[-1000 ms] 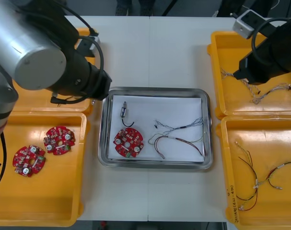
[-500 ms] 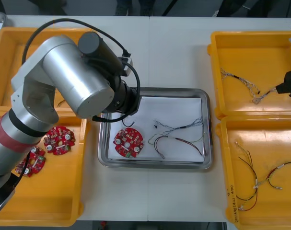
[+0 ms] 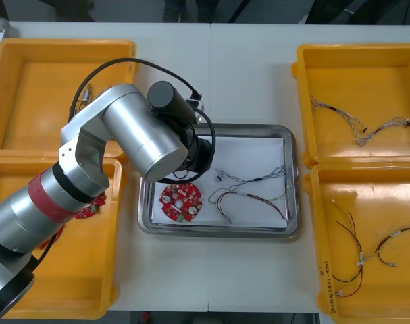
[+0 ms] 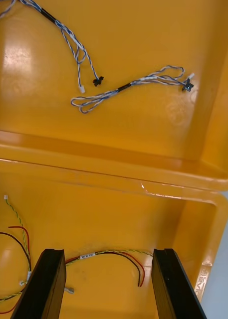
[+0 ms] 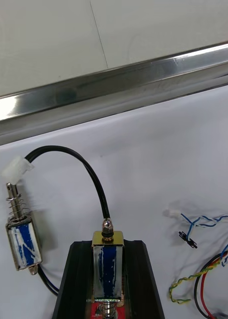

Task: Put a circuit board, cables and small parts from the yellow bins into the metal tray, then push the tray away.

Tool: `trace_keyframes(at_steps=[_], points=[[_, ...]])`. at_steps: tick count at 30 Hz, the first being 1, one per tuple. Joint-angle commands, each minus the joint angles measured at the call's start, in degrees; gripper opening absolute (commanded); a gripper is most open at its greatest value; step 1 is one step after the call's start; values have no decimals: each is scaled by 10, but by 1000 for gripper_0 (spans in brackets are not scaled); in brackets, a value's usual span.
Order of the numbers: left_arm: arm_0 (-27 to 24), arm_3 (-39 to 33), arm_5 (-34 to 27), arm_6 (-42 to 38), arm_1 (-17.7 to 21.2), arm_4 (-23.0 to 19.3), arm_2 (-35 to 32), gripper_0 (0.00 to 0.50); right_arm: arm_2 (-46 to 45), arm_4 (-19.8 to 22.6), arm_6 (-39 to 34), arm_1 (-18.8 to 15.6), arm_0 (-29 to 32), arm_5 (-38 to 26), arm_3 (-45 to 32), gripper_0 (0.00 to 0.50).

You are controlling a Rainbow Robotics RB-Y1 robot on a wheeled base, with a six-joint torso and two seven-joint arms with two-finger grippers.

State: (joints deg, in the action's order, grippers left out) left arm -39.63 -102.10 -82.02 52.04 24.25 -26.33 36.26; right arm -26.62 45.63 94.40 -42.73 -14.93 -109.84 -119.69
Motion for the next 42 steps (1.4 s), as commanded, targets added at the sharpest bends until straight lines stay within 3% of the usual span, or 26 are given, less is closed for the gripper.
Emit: trace_keyframes(at_steps=[1,8,19,20,22,23,24,26,42], points=[[-23,10,28,-50,-14,9,21,3,-26,-5,-26,-19,37,-2,-42,500],[-22,36,56,-50,-14,15,27,3,-34,-26,-40,6,67,-2,-84,500],[-23,57,85,-49,-14,18,28,6,-54,-25,-55,45,84,-2,-93,500],[-23,56,85,-50,-14,18,28,34,-56,-25,-55,49,87,-2,-97,500],[-23,54,85,-52,-14,18,28,242,-59,-23,-56,55,90,-2,-100,500],[-23,53,85,-53,-14,18,28,370,-60,-23,-57,56,90,-2,-103,500],[-23,51,85,-55,-14,17,27,438,-60,-22,-57,56,92,-2,-104,500],[-23,47,85,-57,-14,17,27,500,-60,-21,-57,56,96,-2,-105,500],[-23,-64,-38,-71,2,4,-21,500,-60,-8,-57,56,100,-2,-107,500]])
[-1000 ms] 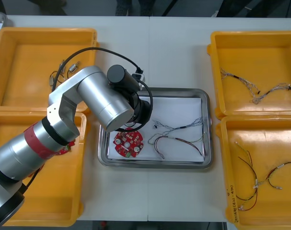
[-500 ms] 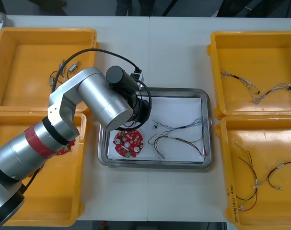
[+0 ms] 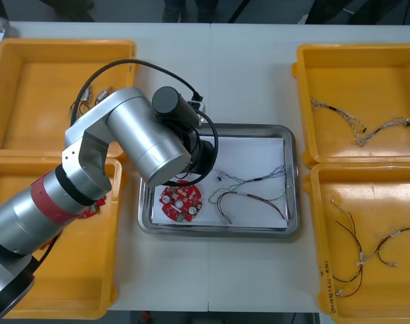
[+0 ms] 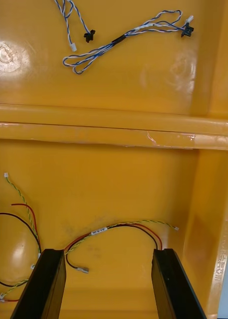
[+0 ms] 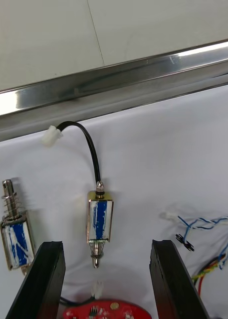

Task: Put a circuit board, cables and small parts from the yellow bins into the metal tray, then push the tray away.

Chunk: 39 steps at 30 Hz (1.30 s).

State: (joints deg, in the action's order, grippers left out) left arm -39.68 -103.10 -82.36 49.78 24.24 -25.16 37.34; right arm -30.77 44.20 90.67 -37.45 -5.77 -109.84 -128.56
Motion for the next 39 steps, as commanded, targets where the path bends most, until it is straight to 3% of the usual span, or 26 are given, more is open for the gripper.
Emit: trace_keyframes(at_steps=[1,8,19,27,32,39], points=[[-22,-61,-47,-49,4,-13,-39,500,-18,7,-21,4,9,-2,-19,500],[-22,-118,-134,-40,27,-57,-101,500,-4,9,-22,2,9,-2,-23,500],[-7,-204,-272,-16,102,-153,-230,500,55,21,-25,-8,4,-2,-78,500],[31,-249,-276,18,156,-212,-312,500,88,36,-20,-12,-18,-2,-90,500],[72,-260,-276,66,181,-247,-377,500,120,67,-25,-28,-42,-2,-93,500],[140,-277,-276,117,217,-261,-440,500,180,87,-26,-49,-91,-2,-93,500]])
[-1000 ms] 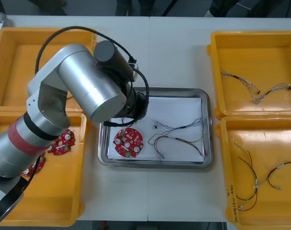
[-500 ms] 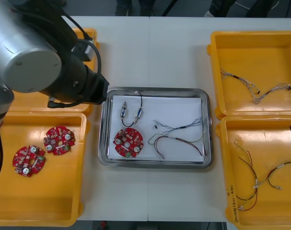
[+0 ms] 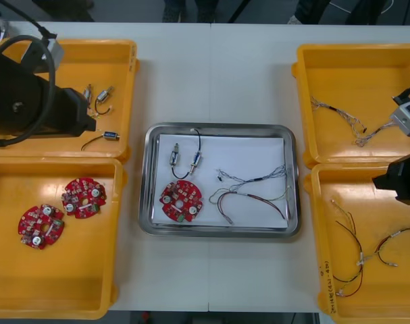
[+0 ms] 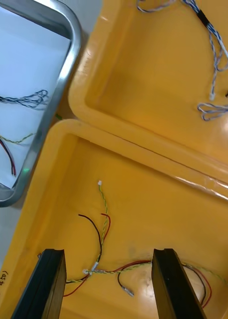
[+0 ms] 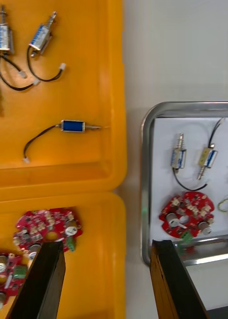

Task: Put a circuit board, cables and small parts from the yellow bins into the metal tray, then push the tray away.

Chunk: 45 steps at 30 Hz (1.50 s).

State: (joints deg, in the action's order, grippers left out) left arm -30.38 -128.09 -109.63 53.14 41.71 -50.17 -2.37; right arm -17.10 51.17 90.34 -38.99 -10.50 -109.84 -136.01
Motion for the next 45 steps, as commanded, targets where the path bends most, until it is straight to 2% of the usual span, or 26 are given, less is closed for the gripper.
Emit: trace_keyframes(at_steps=[1,5,13,24,32,41,42,45], points=[[59,-29,-4,93,49,-13,-53,500,54,26,-23,-36,-54,-2,-20,500],[92,-30,-4,116,62,-20,-85,500,94,51,-24,-43,-91,-2,-19,500],[156,-30,-4,134,79,-35,-147,500,207,57,-19,-45,-165,-2,-20,500],[215,-40,-4,158,85,-35,-185,500,370,40,-11,-45,-236,-2,-23,500],[231,-45,-4,169,89,-35,-191,500,504,-6,2,-35,-294,-2,-21,500],[231,-45,-4,173,89,-35,-191,500,598,-98,15,19,-315,6,5,500],[231,-45,-4,173,89,-35,-191,500,598,-98,15,19,-315,6,5,500],[231,-45,-4,173,89,-35,-191,500,636,-133,23,36,-315,38,21,500]])
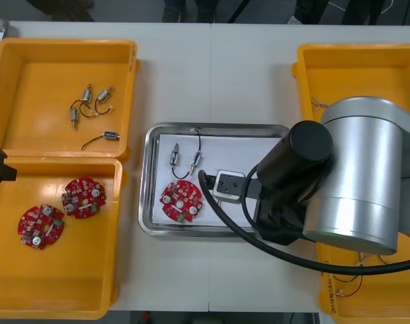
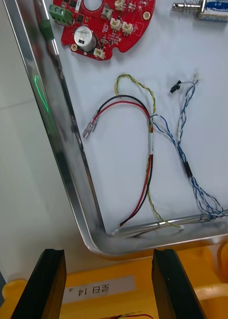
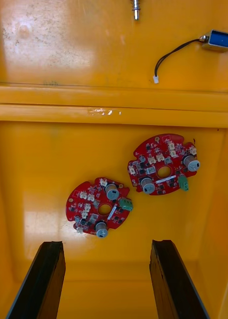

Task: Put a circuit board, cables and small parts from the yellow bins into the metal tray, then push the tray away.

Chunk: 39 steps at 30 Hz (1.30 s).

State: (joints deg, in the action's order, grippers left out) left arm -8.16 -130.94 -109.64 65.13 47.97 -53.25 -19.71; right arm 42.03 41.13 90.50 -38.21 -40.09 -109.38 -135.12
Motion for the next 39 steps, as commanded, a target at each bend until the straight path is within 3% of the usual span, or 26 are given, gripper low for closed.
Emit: trace_keyframes(at_steps=[1,11,23,39], points=[[9,-16,-4,53,27,-5,-17,500,47,-34,21,29,-19,36,13,500],[9,-16,-4,53,27,-5,-17,500,140,-105,33,57,-24,122,61,500],[9,-16,-4,53,27,-5,-17,500,213,-124,35,82,-49,155,115,500],[9,-16,-4,53,27,-5,-17,500,240,-146,35,106,-53,189,180,500]])
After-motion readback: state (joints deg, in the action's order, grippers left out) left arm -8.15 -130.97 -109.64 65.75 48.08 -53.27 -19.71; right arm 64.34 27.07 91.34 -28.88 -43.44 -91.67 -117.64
